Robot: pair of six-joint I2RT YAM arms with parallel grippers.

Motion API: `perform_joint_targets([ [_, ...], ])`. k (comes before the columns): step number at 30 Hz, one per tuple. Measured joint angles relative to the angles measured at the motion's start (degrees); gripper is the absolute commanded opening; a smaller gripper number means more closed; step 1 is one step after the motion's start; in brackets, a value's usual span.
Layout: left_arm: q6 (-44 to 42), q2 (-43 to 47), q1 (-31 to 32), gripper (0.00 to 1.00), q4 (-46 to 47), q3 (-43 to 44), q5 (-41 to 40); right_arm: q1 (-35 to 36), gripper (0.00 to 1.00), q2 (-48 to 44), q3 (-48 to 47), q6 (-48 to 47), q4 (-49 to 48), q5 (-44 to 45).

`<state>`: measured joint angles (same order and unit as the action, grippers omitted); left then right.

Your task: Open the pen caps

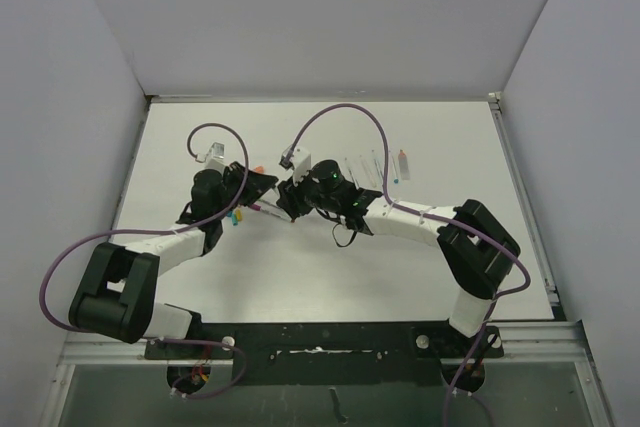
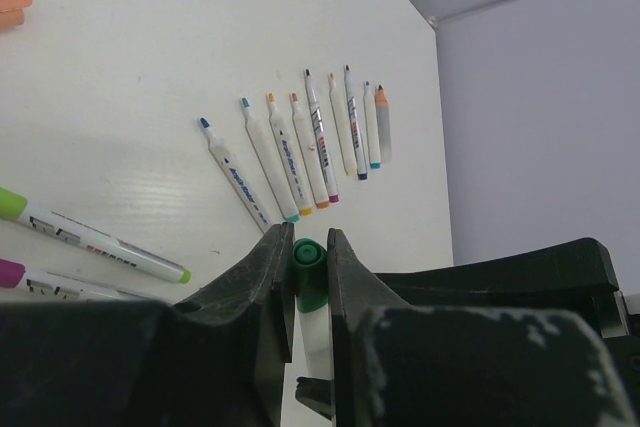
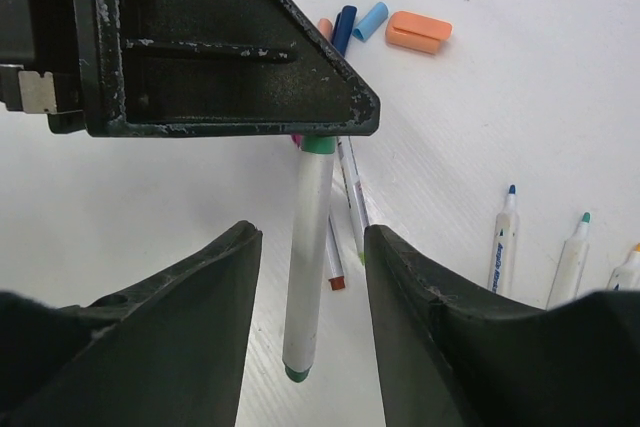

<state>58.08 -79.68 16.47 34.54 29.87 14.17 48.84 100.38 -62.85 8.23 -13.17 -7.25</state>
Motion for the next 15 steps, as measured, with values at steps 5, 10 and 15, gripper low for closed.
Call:
perform_joint_targets([
  [5,0.0,0.0,1.0,0.0,0.0,0.0,0.0,0.0,0.44,0.0,0.0,0.0,0.0,0.0],
  [10,0.0,0.0,2.1,0.0,0.0,0.0,0.0,0.0,0.3,0.0,-0.1,-0.1,0.0,0.0],
  [15,0.0,0.0,2.6,0.0,0.0,0.0,-0.1,0.0,0.02,0.6,-0.5,-0.2,0.0,0.2],
])
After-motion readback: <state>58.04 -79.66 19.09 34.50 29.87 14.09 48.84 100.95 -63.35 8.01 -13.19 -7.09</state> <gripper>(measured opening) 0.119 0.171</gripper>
